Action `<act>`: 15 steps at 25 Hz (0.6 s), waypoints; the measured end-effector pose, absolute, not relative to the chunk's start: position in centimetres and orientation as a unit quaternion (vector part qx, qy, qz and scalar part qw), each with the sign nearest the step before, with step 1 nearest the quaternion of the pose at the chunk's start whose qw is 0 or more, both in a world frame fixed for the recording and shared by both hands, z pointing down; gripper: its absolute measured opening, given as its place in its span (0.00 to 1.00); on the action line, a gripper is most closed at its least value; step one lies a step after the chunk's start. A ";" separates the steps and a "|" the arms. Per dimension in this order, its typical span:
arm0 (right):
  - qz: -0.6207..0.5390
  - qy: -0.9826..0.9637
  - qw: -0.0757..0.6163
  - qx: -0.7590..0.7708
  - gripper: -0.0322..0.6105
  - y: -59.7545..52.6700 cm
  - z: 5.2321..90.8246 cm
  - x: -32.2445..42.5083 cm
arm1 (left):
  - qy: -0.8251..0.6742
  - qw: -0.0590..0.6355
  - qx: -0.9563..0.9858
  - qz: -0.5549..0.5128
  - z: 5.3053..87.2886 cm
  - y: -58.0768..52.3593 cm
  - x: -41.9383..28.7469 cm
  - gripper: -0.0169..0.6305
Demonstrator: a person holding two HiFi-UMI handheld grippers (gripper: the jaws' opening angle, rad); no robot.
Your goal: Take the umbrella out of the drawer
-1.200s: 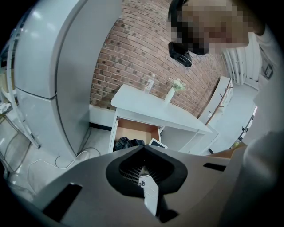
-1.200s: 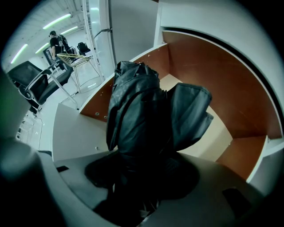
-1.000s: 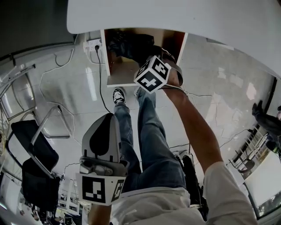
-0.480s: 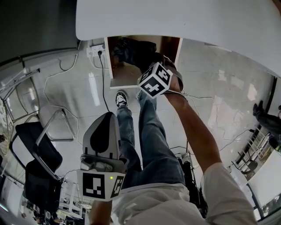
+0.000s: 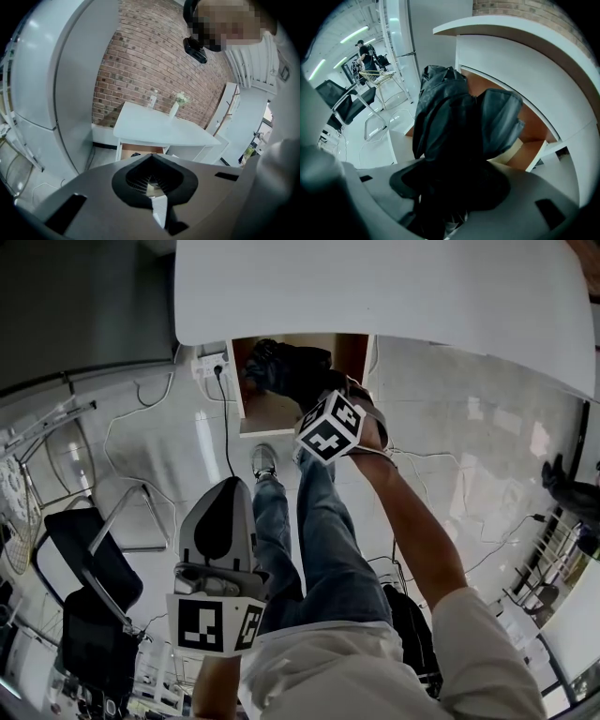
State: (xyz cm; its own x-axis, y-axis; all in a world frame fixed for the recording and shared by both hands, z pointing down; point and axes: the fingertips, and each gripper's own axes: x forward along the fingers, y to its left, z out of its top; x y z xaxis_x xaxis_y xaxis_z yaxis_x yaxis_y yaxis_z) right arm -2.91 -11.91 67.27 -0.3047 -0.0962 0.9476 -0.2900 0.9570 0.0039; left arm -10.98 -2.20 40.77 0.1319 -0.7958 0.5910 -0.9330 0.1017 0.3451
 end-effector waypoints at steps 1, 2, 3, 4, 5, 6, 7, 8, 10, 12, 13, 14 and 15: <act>0.085 -0.804 0.576 0.121 0.46 -11.9 66.9 -2.9 | -0.651 0.354 0.665 0.097 40.5 -2.2 -10.9 0.05; 0.086 -0.804 0.575 0.123 0.46 -11.9 66.5 -2.9 | -0.650 0.353 0.666 0.097 40.2 -2.2 -10.9 0.05; 0.087 -0.805 0.573 0.124 0.46 -11.8 66.1 -2.9 | -0.649 0.353 0.667 0.097 40.0 -2.1 -10.8 0.05; 0.087 -0.806 0.572 0.125 0.46 -11.7 65.7 -2.9 | -0.648 0.352 0.668 0.098 39.8 -2.1 -10.8 0.05; 0.087 -0.807 0.571 0.125 0.46 -11.6 65.3 -2.9 | -0.648 0.351 0.668 0.099 39.6 -2.1 -10.8 0.05; 0.087 -0.807 0.570 0.125 0.46 -11.5 64.9 -2.8 | -0.648 0.350 0.669 0.099 39.4 -2.0 -10.8 0.05; 0.087 -0.808 0.569 0.126 0.46 -11.4 64.6 -2.8 | -0.649 0.349 0.669 0.099 39.2 -2.0 -10.8 0.05; 0.087 -0.809 0.568 0.126 0.46 -11.3 64.2 -2.8 | -0.649 0.348 0.669 0.098 38.9 -2.0 -10.9 0.05; 0.087 -0.811 0.565 0.128 0.46 -11.2 63.3 -2.8 | -0.649 0.345 0.670 0.100 38.3 -2.1 -11.0 0.05; 0.086 -0.813 0.562 0.129 0.46 -11.1 62.4 -2.7 | -0.650 0.343 0.670 0.101 37.7 -2.1 -11.1 0.05; 0.086 -0.813 0.561 0.128 0.46 -11.0 61.9 -2.7 | -0.651 0.342 0.670 0.101 37.5 -2.0 -11.1 0.05; 0.087 -0.814 0.560 0.128 0.46 -10.8 61.5 -2.6 | -0.652 0.341 0.670 0.100 37.2 -1.9 -11.2 0.05; 0.088 -0.815 0.558 0.128 0.46 -10.6 61.1 -2.6 | -0.652 0.340 0.670 0.099 36.9 -1.9 -11.2 0.05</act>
